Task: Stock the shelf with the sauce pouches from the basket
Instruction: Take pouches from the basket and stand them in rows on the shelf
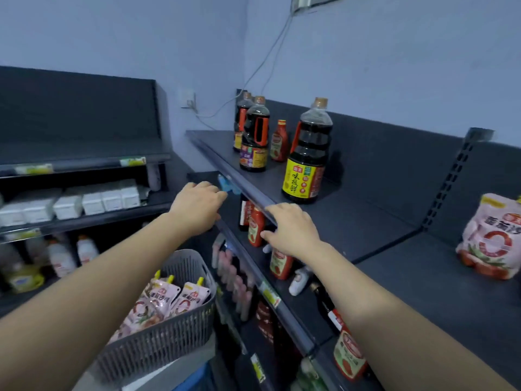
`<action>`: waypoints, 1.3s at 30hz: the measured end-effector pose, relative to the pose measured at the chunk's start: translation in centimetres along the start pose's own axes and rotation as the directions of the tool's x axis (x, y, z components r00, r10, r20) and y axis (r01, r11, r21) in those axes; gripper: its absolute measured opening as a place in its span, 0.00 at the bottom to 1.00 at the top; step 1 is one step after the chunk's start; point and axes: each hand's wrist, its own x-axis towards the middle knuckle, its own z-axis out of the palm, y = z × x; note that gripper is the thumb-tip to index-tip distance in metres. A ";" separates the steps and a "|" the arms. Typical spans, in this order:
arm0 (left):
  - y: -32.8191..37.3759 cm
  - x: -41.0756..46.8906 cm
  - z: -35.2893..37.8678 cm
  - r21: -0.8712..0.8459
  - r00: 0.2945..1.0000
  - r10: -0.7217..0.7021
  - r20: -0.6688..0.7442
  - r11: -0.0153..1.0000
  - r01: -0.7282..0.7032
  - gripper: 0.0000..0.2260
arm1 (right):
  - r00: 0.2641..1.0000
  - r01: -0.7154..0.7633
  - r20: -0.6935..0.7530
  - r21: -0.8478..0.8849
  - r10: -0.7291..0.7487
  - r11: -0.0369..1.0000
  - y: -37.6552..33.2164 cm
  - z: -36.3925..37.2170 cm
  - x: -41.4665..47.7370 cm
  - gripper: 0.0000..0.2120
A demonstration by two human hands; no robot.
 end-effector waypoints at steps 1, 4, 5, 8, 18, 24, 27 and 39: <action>-1.4 -0.9 0.7 0.006 0.999 -0.027 0.024 1.000 0.027 0.20 | 1.000 0.020 0.018 0.009 -0.020 1.000 -1.2 0.8 0.7 0.27; -5.5 -3.4 2.8 0.006 0.989 -0.104 0.106 0.995 0.104 0.20 | 0.995 0.080 0.053 0.030 -0.082 0.996 -4.6 3.3 2.7 0.27; -6.7 -4.2 3.6 0.012 0.984 -0.125 0.129 0.992 0.124 0.20 | 0.993 0.094 0.065 0.044 -0.097 0.995 -5.7 4.2 3.3 0.27; -10.1 -6.3 6.2 0.011 0.963 -0.177 0.204 0.984 0.178 0.20 | 0.985 0.114 0.122 0.084 -0.124 0.990 -8.8 6.9 5.1 0.25; -16.4 -10.2 16.8 -0.043 0.893 -0.212 0.396 0.968 0.249 0.16 | 0.925 0.082 0.365 0.071 -0.102 0.994 -15.2 17.0 9.7 0.26; -17.4 -11.3 22.8 -0.069 0.817 -0.230 0.528 0.948 0.312 0.17 | 0.885 0.052 0.458 0.083 -0.084 0.995 -15.5 22.3 11.2 0.23; -17.2 -11.5 26.0 -0.067 0.765 -0.255 0.592 0.930 0.361 0.14 | 0.849 0.061 0.520 0.080 -0.094 0.995 -14.7 25.0 12.0 0.23; -13.0 -10.9 36.2 -0.014 0.548 -0.392 0.739 0.804 0.595 0.31 | 0.702 -0.070 0.711 0.101 -0.023 0.992 -11.1 36.3 13.0 0.26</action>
